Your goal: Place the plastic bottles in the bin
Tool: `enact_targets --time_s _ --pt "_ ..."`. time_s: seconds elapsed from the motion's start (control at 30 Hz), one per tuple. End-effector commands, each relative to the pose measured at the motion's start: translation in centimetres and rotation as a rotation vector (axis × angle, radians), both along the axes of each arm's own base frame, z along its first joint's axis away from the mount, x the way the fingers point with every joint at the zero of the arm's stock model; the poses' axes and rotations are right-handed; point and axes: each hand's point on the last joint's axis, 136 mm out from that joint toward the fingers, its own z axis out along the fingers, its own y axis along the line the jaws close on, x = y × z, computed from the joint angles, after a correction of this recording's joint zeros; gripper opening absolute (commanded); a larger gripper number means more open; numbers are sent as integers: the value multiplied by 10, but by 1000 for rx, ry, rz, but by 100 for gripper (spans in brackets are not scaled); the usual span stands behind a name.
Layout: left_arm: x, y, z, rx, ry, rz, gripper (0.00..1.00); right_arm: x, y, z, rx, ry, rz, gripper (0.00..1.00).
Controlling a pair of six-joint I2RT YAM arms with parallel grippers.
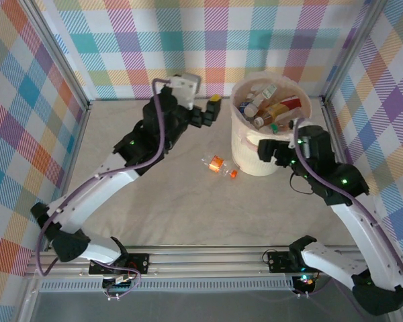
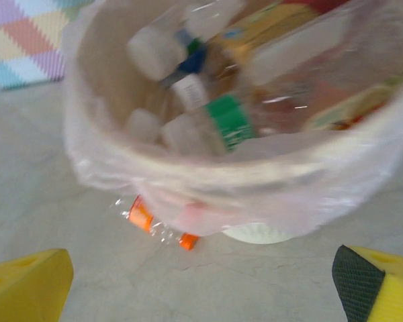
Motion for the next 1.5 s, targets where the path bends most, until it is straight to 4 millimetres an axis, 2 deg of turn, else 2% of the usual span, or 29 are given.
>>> enact_targets --time_s 0.0,0.2,0.27,0.37,0.5,0.7,0.97,1.07,1.27,1.47 --pt "1 65 -7 -153 28 228 100 3 24 16 -47 -67 69 100" --pt "-20 167 -59 -264 119 554 100 -1 83 -3 -116 -26 242 100" --pt "-29 194 -81 -282 160 631 100 -3 102 -9 -145 -11 294 100" --pt "-41 224 -104 -326 192 724 100 -6 131 -17 -190 6 381 100" --pt "-55 252 -126 -352 218 844 100 -7 165 -34 -229 73 487 100" --pt "-69 276 -141 -346 215 974 100 6 187 -69 -365 201 538 100" --pt "-72 284 -154 -329 226 1025 100 37 200 -125 -628 307 558 100" --pt "-73 286 -156 -324 228 1035 100 50 204 -144 -674 348 569 100" --pt "-74 292 -156 -322 225 1056 100 75 203 -175 -746 412 561 100" --pt "-75 297 -159 -321 226 1075 100 95 193 -206 -802 478 549 100"
